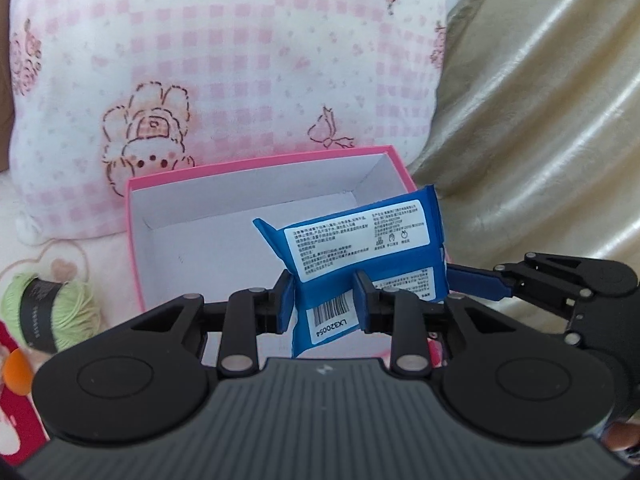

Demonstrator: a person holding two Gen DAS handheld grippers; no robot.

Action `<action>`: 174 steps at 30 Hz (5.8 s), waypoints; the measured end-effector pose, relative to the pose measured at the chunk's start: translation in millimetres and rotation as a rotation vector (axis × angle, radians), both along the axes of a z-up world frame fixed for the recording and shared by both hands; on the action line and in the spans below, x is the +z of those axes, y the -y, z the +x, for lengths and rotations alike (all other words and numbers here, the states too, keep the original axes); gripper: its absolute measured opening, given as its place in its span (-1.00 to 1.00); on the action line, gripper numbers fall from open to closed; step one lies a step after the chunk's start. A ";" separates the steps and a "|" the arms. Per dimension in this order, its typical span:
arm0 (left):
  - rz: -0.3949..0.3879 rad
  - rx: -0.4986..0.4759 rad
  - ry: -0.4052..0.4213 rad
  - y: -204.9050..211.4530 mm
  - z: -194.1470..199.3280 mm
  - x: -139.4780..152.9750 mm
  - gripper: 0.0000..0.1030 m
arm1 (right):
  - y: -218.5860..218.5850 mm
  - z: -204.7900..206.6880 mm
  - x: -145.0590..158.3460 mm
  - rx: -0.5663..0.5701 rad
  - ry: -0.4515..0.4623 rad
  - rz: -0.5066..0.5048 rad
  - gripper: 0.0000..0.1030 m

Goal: Organize objects
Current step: 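Carry the blue pack with the left gripper over the pink box, then lower the blue pack into the pink box and open the left gripper, then withdraw the left tool from the pink box toward the clear plastic box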

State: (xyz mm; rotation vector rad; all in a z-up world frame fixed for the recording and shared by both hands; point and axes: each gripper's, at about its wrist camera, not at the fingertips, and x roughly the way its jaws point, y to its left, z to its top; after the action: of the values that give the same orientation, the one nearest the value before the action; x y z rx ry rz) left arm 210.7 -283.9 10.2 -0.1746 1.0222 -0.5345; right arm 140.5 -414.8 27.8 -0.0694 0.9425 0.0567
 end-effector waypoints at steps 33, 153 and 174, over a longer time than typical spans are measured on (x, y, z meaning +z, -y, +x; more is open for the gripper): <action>0.005 0.158 -0.190 57.7 90.6 -136.7 -0.40 | 45.9 98.5 -122.1 -0.137 -0.196 -0.026 -0.20; 0.052 0.196 0.013 -317.3 -132.2 -22.0 0.84 | -274.1 -80.2 -7.6 0.635 0.097 0.123 0.73; -0.064 0.343 -0.125 -364.1 -90.9 -112.4 0.83 | -320.8 -23.6 -70.4 0.680 -0.004 0.138 0.73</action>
State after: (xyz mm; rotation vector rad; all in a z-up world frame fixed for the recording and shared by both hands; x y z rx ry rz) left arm 119.8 80.2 -102.2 -0.4359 1.0691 -0.2464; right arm 116.9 -94.0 -42.6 -0.2598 0.8819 0.7489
